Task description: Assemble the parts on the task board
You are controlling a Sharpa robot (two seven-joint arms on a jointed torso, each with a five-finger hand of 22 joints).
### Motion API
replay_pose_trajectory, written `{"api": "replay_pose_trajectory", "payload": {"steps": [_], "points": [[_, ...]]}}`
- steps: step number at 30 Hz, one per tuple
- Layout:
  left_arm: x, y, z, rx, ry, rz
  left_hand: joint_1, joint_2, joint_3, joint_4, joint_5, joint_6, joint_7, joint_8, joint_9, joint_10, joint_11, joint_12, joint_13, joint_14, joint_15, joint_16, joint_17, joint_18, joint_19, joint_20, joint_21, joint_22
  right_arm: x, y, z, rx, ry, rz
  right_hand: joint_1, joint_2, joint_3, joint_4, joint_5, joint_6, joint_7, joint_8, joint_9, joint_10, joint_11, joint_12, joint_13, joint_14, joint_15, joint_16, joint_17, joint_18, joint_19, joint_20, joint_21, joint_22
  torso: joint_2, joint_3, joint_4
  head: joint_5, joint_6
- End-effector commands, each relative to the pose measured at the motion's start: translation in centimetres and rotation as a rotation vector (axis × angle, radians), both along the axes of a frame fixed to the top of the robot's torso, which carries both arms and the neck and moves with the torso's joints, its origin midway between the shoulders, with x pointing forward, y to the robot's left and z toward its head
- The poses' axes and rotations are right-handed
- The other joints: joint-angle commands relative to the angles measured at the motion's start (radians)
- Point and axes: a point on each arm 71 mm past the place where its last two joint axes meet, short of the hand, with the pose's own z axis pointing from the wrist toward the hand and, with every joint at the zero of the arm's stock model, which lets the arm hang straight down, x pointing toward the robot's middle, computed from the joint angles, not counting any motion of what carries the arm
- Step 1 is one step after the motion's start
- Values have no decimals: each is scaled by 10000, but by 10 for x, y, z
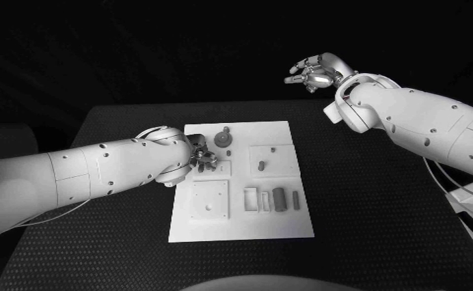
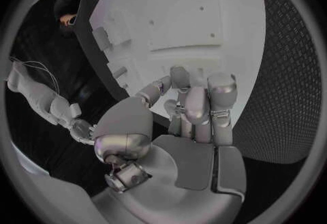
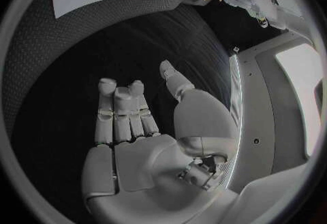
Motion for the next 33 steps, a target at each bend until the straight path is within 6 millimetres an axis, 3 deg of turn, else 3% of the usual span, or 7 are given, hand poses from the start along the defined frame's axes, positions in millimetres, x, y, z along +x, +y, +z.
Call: {"api": "replay_pose_trajectory", "payload": {"steps": [1, 18, 33], "points": [[-2, -1, -3, 104, 77, -192, -56, 102, 54, -20, 25, 878, -430, 20, 14, 9, -64, 52, -15, -417, -363, 48, -25, 1745, 630, -303, 65, -18, 0, 1, 0, -5, 26, 132, 24, 114, -54, -15, 8, -70, 162, -55, 10, -62, 19, 35, -16, -66, 29, 65, -17, 433, 0, 65, -22, 8, -1, 3, 3, 1, -6], [-3, 2, -4, 156, 164, -210, -213, 132, 130, -96, 165, 995, -457, 62, 74, 46, -83, 125, -56, -430, -373, 164, -122, 1694, 633, -303, 115, -30, 0, 1, -1, -18, 79, 145, 30, 122, -71, -14, 8, -68, 162, -60, 11, -68, 19, 47, -30, -69, 30, 72, -24, 441, -2, 76, -23, 10, 3, -3, 6, 22, -46], [-4, 6, -4, 149, 269, -201, -122, 68, 234, -241, 23, 1087, -475, 112, 156, 83, -91, 180, -111, -448, -374, 272, -212, 1636, 624, -288, 159, -50, 0, 1, -3, -23, 118, 159, 33, 133, -85, -13, 8, -67, 163, -65, 12, -73, 20, 58, -43, -73, 30, 77, -31, 443, -3, 86, -25, 10, 1, -12, -2, 29, -30]]}}
